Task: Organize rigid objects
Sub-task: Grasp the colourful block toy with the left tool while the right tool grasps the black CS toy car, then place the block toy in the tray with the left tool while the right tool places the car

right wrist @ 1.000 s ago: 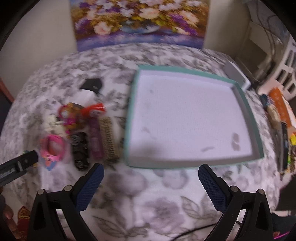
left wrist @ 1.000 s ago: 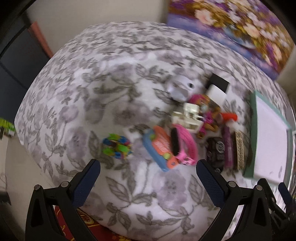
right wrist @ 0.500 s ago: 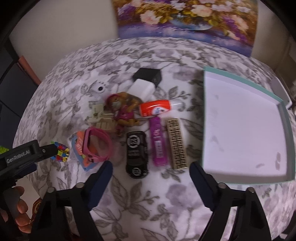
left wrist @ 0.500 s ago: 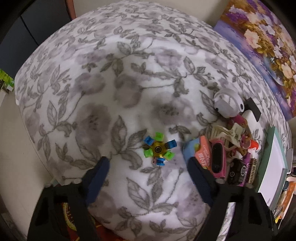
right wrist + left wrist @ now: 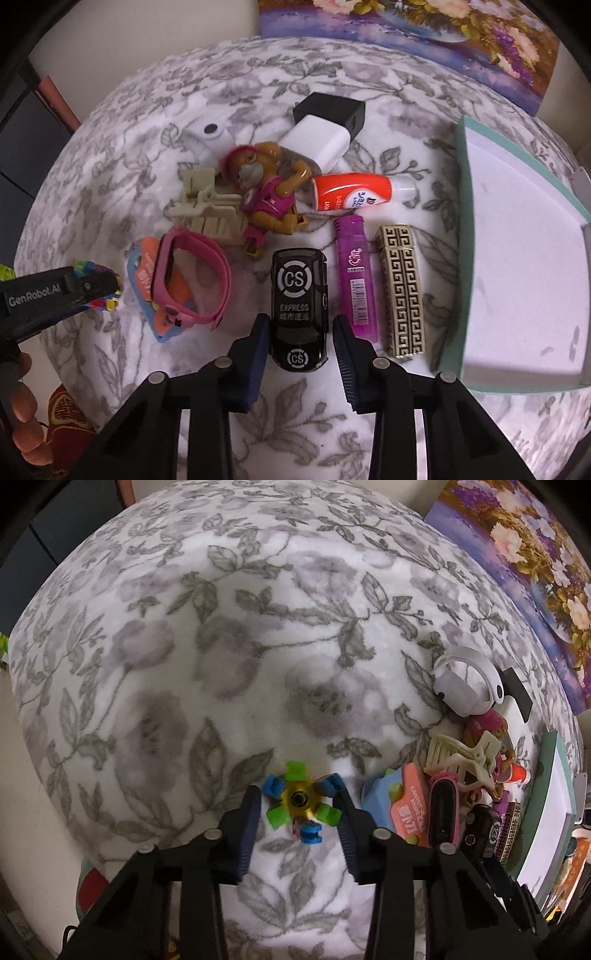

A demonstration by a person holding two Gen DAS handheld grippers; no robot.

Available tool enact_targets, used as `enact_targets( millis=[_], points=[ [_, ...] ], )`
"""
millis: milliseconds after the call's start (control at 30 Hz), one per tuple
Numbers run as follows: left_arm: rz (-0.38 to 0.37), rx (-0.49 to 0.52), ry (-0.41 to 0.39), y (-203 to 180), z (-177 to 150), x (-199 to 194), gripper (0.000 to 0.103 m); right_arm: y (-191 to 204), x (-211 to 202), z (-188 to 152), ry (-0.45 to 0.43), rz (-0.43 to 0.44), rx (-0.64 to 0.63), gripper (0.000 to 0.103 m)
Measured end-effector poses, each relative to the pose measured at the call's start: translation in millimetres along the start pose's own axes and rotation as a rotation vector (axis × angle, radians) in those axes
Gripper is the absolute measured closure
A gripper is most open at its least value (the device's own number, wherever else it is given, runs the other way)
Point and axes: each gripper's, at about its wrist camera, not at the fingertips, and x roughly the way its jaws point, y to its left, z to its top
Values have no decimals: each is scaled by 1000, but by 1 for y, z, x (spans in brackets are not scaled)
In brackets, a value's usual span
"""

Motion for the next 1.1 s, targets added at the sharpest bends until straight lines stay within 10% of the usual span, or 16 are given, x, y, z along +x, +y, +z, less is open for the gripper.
enact_targets(
  millis=[333,667,867,1100],
  points=[
    [97,74,-34,-19,10,15,65,10,17,10,-14,-55,-50,67],
    [-15,44,-123,-21,2,-28,65,4,-5,15,-45,62,13,67],
    [-72,125,-212,-63,1,-69,65,-26,-38,25,-136,114,91,67],
    [-108,300,-214,-154,-9,-73,65,-104,-54,35,-197,-59,235,67]
  ],
)
